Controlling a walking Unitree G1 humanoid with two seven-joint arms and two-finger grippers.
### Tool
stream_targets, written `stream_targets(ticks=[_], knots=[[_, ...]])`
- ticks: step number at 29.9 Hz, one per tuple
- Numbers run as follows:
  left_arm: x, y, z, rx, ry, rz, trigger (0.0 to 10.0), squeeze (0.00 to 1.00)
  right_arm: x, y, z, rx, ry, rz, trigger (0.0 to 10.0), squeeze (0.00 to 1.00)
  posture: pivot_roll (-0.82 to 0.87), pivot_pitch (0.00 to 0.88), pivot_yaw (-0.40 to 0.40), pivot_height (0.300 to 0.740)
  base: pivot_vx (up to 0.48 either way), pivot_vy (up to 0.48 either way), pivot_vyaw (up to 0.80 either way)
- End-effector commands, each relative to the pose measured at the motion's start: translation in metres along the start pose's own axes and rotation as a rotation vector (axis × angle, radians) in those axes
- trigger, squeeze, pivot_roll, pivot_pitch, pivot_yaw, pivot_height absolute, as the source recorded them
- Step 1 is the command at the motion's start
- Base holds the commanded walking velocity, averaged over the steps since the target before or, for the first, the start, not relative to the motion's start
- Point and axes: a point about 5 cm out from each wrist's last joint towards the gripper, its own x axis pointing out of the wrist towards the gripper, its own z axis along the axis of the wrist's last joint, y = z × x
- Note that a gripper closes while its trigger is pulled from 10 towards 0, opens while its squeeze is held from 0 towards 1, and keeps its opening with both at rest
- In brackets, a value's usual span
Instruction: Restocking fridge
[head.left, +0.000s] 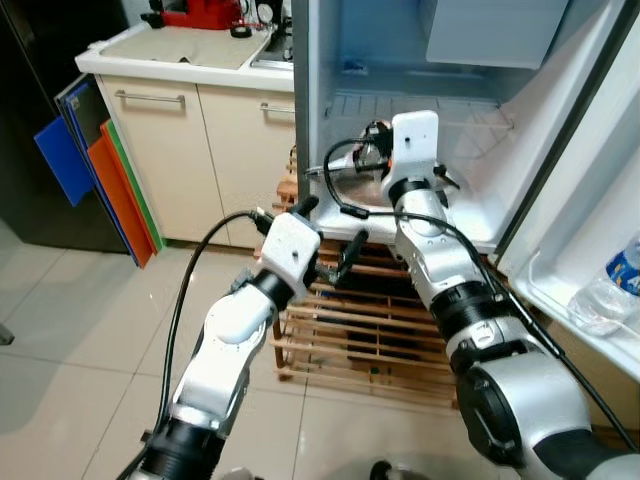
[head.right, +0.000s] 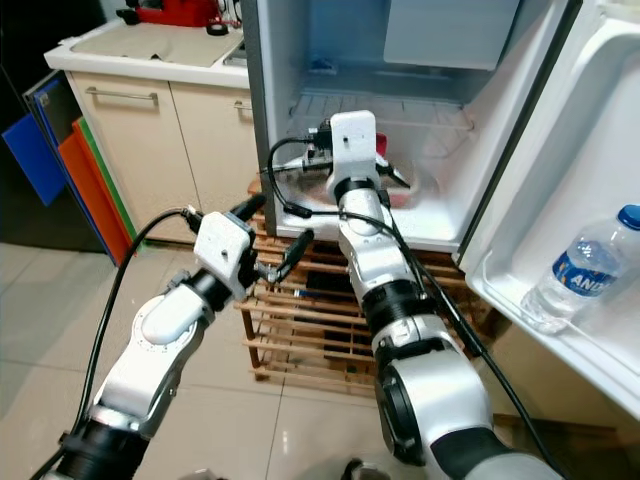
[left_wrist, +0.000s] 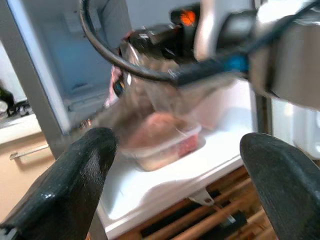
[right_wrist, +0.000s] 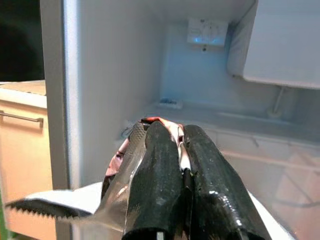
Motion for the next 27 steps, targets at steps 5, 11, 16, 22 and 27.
stream_targets(ticks=[5, 11, 16, 22, 27], knots=[[-0.014, -0.005, 0.004, -0.021, 0.033, 0.022, 10.0, 0.00, 0.009, 0.001, 0.010, -0.022, -0.035, -0.011, 0.0, 0.00, 0.16, 0.098, -0.043, 0.740, 0.000, 0.000, 0.00], [-0.034, -0.014, 0.007, -0.039, 0.080, 0.037, 10.0, 0.00, 0.007, 0.021, 0.001, -0.036, 0.016, 0.037, 0.0, 0.00, 0.23, 0.167, -0.057, 0.740, 0.000, 0.000, 0.00], [-0.036, -0.017, 0.013, -0.049, 0.081, 0.043, 10.0, 0.00, 0.008, 0.026, 0.005, -0.016, 0.000, 0.044, 0.0, 0.00, 0.22, 0.173, -0.068, 0.740, 0.000, 0.000, 0.00], [-0.037, 0.000, 0.007, -0.119, 0.104, 0.136, 10.0, 0.00, 0.001, 0.019, 0.007, 0.037, -0.093, 0.015, 0.0, 0.00, 0.15, 0.122, -0.067, 0.740, 0.000, 0.000, 0.00], [-0.038, 0.029, -0.009, -0.138, 0.154, 0.273, 10.0, 0.00, -0.012, -0.009, 0.016, 0.024, -0.231, -0.056, 0.0, 0.00, 0.10, 0.055, -0.063, 0.740, 0.000, 0.000, 0.00]])
